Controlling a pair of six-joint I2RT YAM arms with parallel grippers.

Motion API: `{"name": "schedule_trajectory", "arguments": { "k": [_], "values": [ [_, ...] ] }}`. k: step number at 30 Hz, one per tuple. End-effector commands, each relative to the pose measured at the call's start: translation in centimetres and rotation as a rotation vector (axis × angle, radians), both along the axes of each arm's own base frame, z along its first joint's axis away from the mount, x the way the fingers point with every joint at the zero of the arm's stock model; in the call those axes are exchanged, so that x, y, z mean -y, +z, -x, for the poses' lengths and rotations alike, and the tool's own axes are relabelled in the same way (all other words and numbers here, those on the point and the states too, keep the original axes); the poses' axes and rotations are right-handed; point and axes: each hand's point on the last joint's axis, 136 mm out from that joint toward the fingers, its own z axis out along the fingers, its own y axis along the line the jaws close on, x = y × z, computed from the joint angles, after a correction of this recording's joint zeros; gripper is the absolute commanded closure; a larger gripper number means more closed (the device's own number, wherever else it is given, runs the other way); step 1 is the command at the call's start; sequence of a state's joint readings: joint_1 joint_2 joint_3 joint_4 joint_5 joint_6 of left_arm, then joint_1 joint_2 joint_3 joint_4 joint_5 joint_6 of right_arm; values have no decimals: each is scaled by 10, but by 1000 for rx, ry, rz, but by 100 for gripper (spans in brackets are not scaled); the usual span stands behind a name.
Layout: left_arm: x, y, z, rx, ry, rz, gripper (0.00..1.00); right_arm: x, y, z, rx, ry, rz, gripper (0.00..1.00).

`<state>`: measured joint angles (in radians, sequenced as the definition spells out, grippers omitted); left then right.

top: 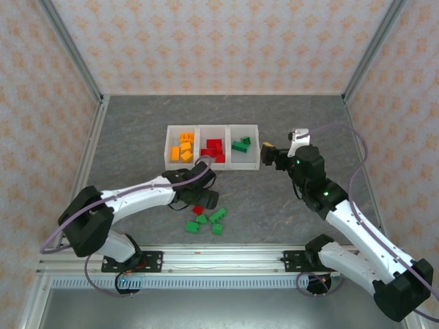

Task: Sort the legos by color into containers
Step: Pick up the lego from the middle-left of the table, then place the lego in the container.

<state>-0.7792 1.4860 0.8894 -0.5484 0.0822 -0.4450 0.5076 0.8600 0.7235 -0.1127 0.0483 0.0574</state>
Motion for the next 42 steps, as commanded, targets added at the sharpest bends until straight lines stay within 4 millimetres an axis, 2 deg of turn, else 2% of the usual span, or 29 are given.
{"name": "schedule_trajectory", "arguments": {
  "k": [1,6,17,27,31,34,37,42],
  "values": [
    [-9,2,-5,2,-15,-89,17,-4,-3,0,-6,14,-19,0],
    [-13,-4,-5,-3,-20,-120,20,-6,-15,-3,-38,13,-12,0],
    [-10,-28,5,-59,-47,-97,30,-4,-10,-1,-26,13,-13,0],
    [-16,-54,0,-120,-19,-150,61,2,-13,-6,-27,-24,27,0],
    [-15,-59,-1,-117,-1,-141,69,3,-15,-6,-27,-31,29,0],
    [-18,-47,-11,-69,25,-158,70,4,-13,-6,-26,-33,33,0],
    [-18,-20,-29,24,68,-158,74,4,-8,-5,-18,-32,38,0],
    [-11,47,-67,213,156,-90,75,4,-4,-3,5,-20,31,0]
  ]
}}
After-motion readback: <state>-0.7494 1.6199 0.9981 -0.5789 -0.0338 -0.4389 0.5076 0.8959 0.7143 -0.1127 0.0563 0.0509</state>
